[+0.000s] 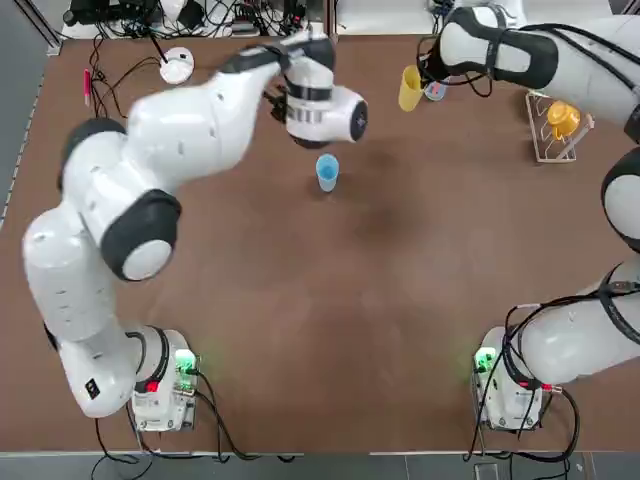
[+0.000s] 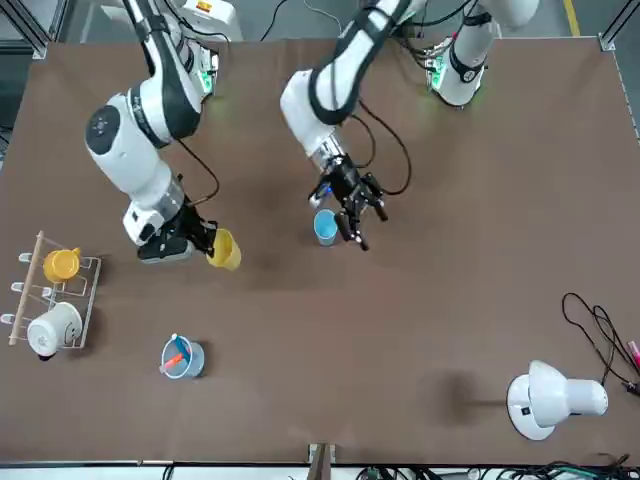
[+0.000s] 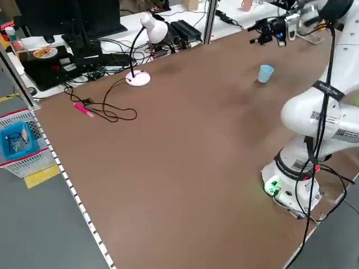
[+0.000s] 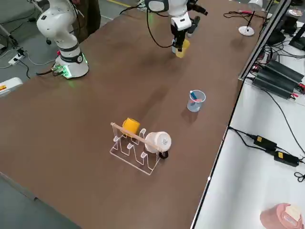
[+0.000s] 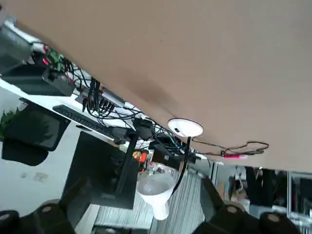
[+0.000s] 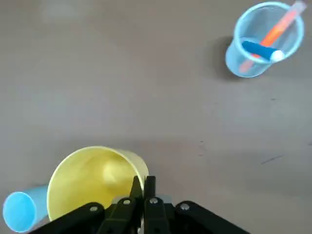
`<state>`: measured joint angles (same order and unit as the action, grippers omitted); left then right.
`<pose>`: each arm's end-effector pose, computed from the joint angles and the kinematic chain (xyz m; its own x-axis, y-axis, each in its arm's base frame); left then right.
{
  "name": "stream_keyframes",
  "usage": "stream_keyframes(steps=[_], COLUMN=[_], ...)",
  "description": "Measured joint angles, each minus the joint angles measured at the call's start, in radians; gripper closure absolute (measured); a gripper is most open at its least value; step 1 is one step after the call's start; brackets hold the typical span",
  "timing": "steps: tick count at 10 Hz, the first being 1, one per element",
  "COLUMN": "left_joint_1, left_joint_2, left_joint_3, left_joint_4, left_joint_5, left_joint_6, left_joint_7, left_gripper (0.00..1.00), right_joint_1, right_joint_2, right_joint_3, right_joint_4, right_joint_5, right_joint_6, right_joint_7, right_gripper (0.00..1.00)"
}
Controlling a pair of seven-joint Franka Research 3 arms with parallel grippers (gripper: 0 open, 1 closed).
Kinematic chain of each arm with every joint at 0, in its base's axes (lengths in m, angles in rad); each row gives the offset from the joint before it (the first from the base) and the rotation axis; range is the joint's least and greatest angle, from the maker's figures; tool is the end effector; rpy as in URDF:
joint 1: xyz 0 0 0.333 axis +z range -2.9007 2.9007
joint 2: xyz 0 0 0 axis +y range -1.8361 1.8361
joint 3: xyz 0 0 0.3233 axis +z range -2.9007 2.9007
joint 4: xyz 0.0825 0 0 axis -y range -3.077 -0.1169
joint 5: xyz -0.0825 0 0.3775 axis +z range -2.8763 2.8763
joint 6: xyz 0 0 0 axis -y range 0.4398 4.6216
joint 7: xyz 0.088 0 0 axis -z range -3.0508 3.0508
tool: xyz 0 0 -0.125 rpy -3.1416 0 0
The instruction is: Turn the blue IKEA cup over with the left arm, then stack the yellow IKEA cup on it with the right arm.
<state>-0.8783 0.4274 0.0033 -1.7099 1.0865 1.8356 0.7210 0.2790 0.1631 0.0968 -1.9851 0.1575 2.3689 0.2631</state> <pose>0.4807 -0.4412 0.3587 -0.1462 -0.5743 -0.8055 -0.7516 0.5939 -0.2871 0.5654 0.2252 0.3997 0.9863 -0.0077 0.1650 0.0253 -0.9802 -0.1966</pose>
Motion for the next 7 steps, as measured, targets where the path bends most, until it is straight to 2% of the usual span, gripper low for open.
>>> stream_keyframes(steps=[2,3,4,7], left_joint_1=[0.17,0.274,0.371,0.565], left_joint_2=[-0.146,-0.207,-0.259,-0.382], left_joint_3=[-0.004,-0.007,-0.008,-0.009], left_joint_4=[-0.142,-0.188,-0.214,-0.221], left_joint_5=[0.0,-0.035,-0.147,-0.646], left_joint_6=[0.224,0.333,0.406,0.429], left_joint_7=[-0.005,-0.008,-0.005,0.013], left_gripper=[0.01,0.01,0.01,0.01], right_joint_1=[0.078,0.111,0.137,0.196], right_joint_2=[0.072,0.108,0.137,0.178], right_joint_3=[0.001,0.001,0.001,0.012], right_joint_4=[0.067,0.101,0.129,0.186], right_joint_5=[-0.069,-0.102,-0.12,-0.123], right_joint_6=[0.0,0.001,0.003,0.003], right_joint_7=[0.138,0.201,0.257,0.402], right_gripper=[0.96,0.96,0.96,0.96])
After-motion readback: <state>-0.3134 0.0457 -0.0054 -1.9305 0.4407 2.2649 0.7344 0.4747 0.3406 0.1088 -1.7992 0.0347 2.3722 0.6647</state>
